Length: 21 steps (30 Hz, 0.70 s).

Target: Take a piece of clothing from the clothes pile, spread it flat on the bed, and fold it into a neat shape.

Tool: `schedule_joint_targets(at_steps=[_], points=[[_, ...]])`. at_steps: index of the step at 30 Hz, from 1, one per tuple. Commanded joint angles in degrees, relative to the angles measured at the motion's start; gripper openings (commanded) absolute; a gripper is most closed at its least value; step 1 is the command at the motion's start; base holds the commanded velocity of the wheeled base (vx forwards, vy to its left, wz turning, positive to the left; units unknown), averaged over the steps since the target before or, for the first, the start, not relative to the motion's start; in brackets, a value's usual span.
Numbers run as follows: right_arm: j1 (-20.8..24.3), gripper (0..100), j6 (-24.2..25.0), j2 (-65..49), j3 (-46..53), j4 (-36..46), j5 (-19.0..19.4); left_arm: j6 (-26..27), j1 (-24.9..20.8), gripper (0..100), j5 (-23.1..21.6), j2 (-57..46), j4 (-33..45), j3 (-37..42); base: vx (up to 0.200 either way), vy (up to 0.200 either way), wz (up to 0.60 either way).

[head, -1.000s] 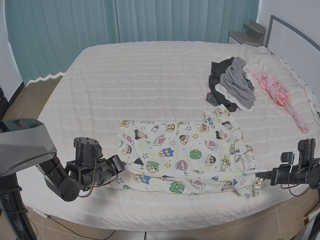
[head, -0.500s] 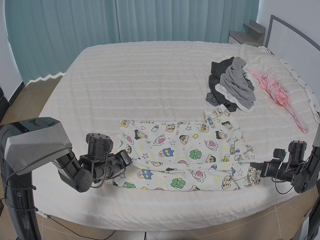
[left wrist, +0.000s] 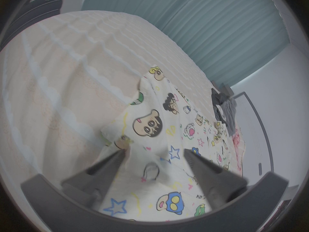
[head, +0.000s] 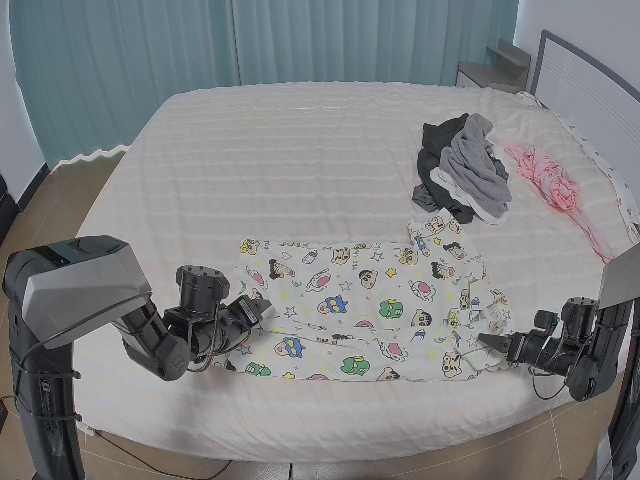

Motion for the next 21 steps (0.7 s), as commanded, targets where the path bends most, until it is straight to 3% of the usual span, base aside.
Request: schedule_joint_targets(at_steps=[1, 13, 17, 18, 19, 21], points=[[-0.2, 100, 0.4, 1.9, 0.1, -0.9, -0.1, -1.6, 0.9, 100, 0.9, 0.3, -0.2, -0.5, 0.000, 0.000, 0.00], [-2.0, 100, 6.3, -2.9, 0.2, -1.0, -0.1, -4.9, 5.7, 100, 0.7, -6.1, -0.2, 2.9, 0.000, 0.000, 0.00], [-2.2, 100, 8.8, -6.8, 0.3, -0.9, 0.0, -8.9, 6.7, 100, -0.6, -11.2, -0.2, 6.5, 0.000, 0.000, 0.00], [-2.3, 100, 10.0, -8.5, 0.4, -0.9, 0.0, -10.6, 7.4, 100, -3.7, -14.0, -0.2, 9.3, 0.000, 0.000, 0.00], [-2.3, 100, 10.0, -8.5, 0.4, -0.9, 0.0, -10.6, 7.4, 100, -3.7, -14.0, -0.2, 9.3, 0.000, 0.000, 0.00], [-2.3, 100, 12.0, -11.9, 0.5, -0.9, -0.5, -14.0, 8.4, 100, -10.3, -19.1, -0.2, 15.0, 0.000, 0.000, 0.00]])
